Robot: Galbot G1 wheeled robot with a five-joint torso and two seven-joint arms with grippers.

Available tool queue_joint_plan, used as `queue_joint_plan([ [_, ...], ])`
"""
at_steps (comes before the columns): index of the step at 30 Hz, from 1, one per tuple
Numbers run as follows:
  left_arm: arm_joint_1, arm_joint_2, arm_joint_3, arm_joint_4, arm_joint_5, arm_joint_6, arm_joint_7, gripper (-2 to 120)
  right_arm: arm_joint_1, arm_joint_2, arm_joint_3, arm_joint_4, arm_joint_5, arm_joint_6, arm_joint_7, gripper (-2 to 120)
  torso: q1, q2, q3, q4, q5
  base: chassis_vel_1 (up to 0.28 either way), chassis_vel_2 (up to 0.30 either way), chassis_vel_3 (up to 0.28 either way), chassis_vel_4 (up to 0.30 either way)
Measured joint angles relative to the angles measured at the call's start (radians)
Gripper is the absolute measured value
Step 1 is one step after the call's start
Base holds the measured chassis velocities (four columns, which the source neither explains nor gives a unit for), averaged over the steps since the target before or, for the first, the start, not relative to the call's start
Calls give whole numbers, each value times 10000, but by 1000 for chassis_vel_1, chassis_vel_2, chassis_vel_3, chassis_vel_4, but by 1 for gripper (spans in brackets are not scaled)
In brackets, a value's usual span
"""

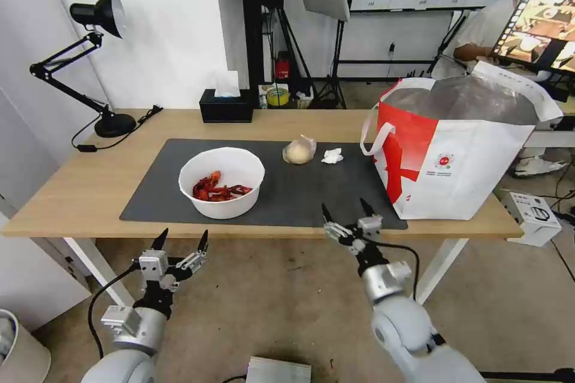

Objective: Pick up the trash from the table and place it into the takeout bag.

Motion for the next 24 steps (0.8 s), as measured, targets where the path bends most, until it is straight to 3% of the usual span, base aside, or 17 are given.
queue_joint_plan([
  [9,-11,-239,-77,-105,91,-37,51,100,2166,157,-897,-1373,373,-482,618,100,-1,0,-1,1,-3,0,0,0,0],
  [16,-28,-361,-291,-197,65,-131,126,100,4827,206,-1908,-3217,1421,-1341,1369,100,0,0,-2,2,-4,0,0,0,0],
  [24,-79,-627,-418,-308,58,-155,200,100,6170,556,-2632,-4482,1598,-2014,2208,100,0,0,-1,2,0,0,0,0,0],
])
